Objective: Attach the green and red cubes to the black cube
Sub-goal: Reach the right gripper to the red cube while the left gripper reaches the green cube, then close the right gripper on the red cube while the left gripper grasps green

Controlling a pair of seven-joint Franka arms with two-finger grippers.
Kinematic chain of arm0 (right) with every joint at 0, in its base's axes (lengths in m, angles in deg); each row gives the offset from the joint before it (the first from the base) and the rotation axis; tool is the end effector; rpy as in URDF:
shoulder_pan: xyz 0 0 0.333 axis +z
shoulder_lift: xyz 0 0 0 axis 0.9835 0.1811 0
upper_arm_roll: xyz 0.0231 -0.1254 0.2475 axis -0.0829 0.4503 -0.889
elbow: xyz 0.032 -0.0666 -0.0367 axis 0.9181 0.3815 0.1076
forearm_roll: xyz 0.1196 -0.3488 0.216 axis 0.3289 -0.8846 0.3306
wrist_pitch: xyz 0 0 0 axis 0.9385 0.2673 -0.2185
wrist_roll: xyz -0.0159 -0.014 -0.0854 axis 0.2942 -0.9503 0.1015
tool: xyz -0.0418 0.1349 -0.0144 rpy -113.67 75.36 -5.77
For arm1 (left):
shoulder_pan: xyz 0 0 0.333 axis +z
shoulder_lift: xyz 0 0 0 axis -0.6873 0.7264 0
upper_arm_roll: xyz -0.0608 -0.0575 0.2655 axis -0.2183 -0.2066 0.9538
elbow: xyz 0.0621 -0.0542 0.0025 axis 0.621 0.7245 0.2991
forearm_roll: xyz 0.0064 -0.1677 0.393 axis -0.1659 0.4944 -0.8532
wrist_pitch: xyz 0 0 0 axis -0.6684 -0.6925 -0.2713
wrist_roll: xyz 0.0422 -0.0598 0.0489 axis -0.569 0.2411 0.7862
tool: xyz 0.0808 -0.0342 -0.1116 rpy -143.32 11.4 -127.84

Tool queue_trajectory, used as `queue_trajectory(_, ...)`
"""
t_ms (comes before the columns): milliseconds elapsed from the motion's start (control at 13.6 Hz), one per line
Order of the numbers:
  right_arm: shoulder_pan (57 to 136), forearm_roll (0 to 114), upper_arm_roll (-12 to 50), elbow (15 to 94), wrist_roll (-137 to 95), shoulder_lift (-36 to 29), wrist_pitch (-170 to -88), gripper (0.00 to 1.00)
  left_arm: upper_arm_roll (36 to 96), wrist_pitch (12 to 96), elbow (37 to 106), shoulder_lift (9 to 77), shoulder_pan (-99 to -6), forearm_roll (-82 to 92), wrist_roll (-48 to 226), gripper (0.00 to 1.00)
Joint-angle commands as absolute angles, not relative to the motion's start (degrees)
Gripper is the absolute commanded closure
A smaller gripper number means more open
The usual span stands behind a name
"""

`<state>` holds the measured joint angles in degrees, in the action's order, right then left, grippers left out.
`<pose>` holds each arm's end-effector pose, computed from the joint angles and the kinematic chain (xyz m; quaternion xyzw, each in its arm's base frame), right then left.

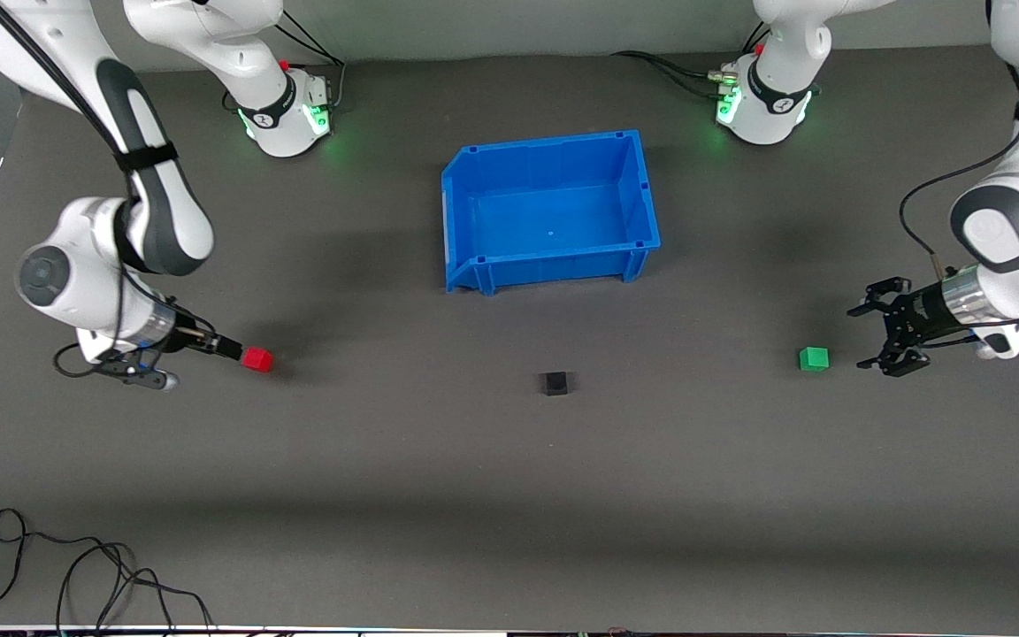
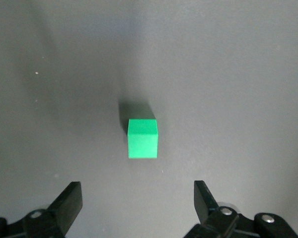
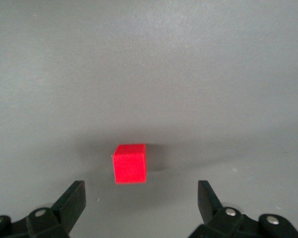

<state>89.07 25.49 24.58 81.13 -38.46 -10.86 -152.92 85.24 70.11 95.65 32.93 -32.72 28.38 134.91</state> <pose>0.5660 -0.0172 0.1574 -0.9880 0.1537 0.0180 0.0024 0.5579 0.0917 0.1674 0.7092 0.6771 -0.1169 0.1579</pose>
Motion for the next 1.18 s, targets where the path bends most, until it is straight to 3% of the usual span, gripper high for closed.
queue_trajectory(0,91.6,26.4,24.9,81.3,-43.2,-7.9,-157.0,0.00,84.6,75.1,97.6,34.3,-33.1,30.8,133.6,0.00)
queue_trajectory(590,91.6,26.4,24.9,82.2,-43.3,-1.8,-166.7,0.02,84.5,81.1,99.2,39.5,-34.5,42.2,122.6,0.00)
queue_trajectory(886,91.6,26.4,24.9,82.7,-43.4,-0.8,-168.7,0.24,84.5,82.7,99.0,41.5,-34.4,42.4,121.0,0.00)
queue_trajectory(1033,91.5,26.4,24.9,82.8,-43.4,-0.9,-168.7,0.27,84.5,82.7,98.9,41.7,-34.3,42.4,121.0,0.00)
queue_trajectory(1107,91.5,26.4,24.9,82.8,-43.4,-0.9,-168.7,0.27,84.5,82.7,98.7,41.8,-34.3,42.4,120.9,0.07)
